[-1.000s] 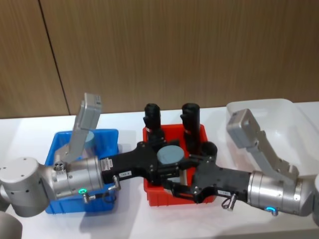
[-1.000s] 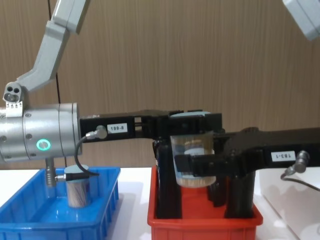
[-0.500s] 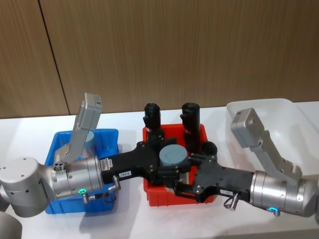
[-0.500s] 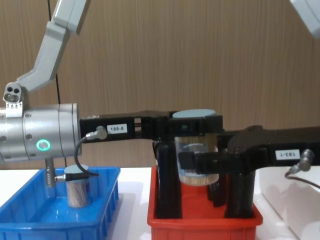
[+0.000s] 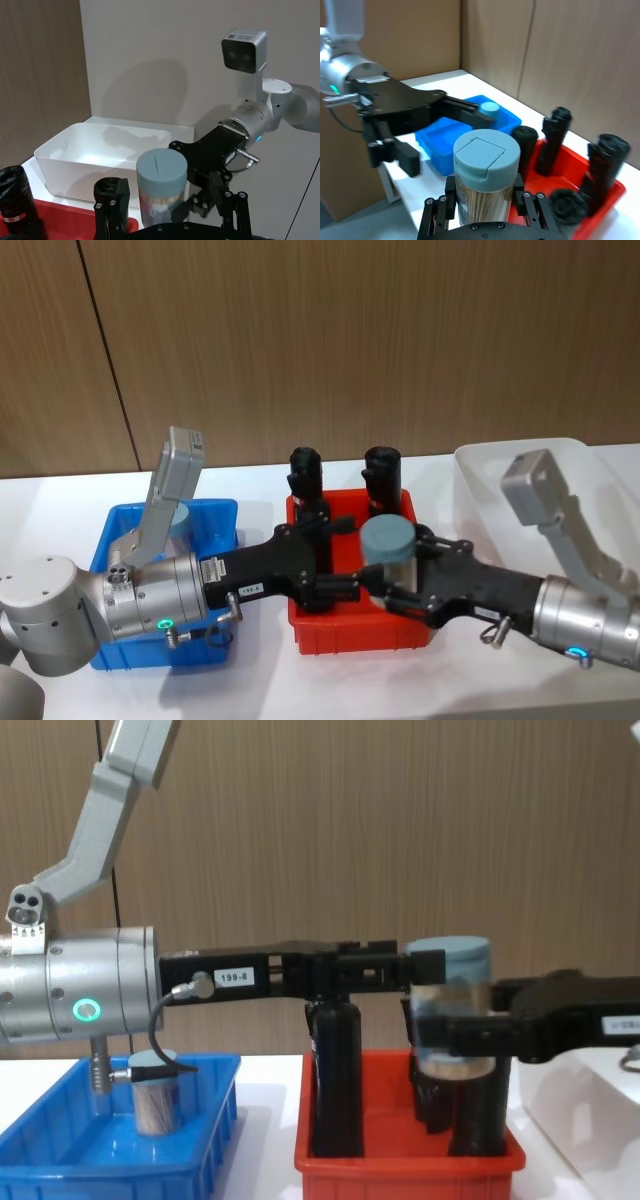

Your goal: Pick the cotton swabs from the blue box and place them into the white box.

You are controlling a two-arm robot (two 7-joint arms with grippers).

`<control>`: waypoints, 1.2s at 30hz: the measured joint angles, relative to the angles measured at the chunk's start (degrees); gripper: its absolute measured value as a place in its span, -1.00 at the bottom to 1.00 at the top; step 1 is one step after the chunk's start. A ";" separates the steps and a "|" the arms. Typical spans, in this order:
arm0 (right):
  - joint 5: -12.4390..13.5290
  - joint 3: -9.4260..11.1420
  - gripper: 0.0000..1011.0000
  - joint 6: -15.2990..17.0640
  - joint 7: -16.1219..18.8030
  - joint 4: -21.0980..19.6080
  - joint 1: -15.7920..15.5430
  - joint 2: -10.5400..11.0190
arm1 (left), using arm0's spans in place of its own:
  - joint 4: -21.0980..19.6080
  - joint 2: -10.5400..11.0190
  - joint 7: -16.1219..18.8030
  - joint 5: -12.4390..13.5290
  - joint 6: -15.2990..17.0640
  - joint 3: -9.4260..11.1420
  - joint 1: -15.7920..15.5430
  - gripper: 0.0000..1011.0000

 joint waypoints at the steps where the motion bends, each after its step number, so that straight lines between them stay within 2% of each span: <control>1: 0.12 0.14 0.29 -0.08 -0.15 0.08 -0.06 0.16 | 0.00 0.00 0.00 0.00 0.00 0.00 0.00 0.99; 19: 4.10 3.64 0.29 -2.01 -6.24 2.61 -0.93 3.73 | 0.00 0.00 -0.04 -0.04 0.00 0.00 0.00 0.99; 30: 5.45 5.27 0.29 -2.44 -10.95 5.93 0.46 4.33 | 0.00 0.00 -0.06 -0.03 0.00 0.00 0.00 0.99; 36: 5.41 5.82 0.29 -2.58 -13.58 9.58 2.47 3.95 | 0.00 0.00 -0.07 -0.03 0.00 0.00 0.00 0.99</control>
